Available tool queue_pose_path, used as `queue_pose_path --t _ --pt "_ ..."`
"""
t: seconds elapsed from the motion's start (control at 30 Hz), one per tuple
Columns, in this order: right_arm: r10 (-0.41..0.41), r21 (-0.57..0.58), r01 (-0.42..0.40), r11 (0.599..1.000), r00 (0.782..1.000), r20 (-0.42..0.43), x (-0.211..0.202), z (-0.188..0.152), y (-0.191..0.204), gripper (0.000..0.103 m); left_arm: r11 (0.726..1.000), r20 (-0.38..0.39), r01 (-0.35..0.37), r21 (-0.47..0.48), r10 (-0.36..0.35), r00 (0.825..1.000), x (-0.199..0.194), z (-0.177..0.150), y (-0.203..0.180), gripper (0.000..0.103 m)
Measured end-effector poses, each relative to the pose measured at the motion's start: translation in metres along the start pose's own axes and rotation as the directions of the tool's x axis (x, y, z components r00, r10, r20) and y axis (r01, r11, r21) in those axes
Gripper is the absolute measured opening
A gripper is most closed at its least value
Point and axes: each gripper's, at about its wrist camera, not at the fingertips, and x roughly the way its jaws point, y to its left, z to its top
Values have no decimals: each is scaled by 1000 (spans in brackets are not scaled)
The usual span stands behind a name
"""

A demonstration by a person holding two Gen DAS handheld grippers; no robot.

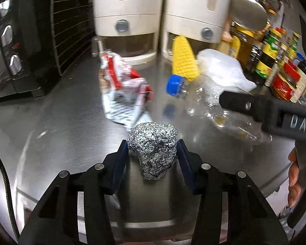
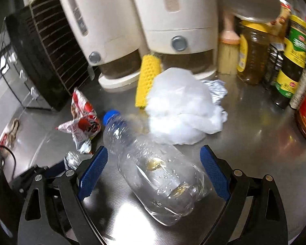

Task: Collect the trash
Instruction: 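Grasp the foil ball with the left tool while the right tool grasps the clear bottle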

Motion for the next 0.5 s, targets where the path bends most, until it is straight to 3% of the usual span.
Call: queue_pose_path --t 0.2,0.27,0.33,0.5 --pt "31 -56 -35 998 997 -64 16 -9 22 91 999 -7 -21 -37 21 1000 -3 -3 19 46" --pt "29 -59 -33 998 997 -72 20 -11 24 84 999 -5 -32 -39 32 999 -6 -7 23 46" --pt "49 -47 -53 997 995 -89 24 -13 25 64 998 -5 -37 -41 37 999 -8 -9 25 46" --pt "48 -47 -52 998 996 -74 17 -21 27 63 998 2 -32 -48 32 999 -16 -15 25 46"
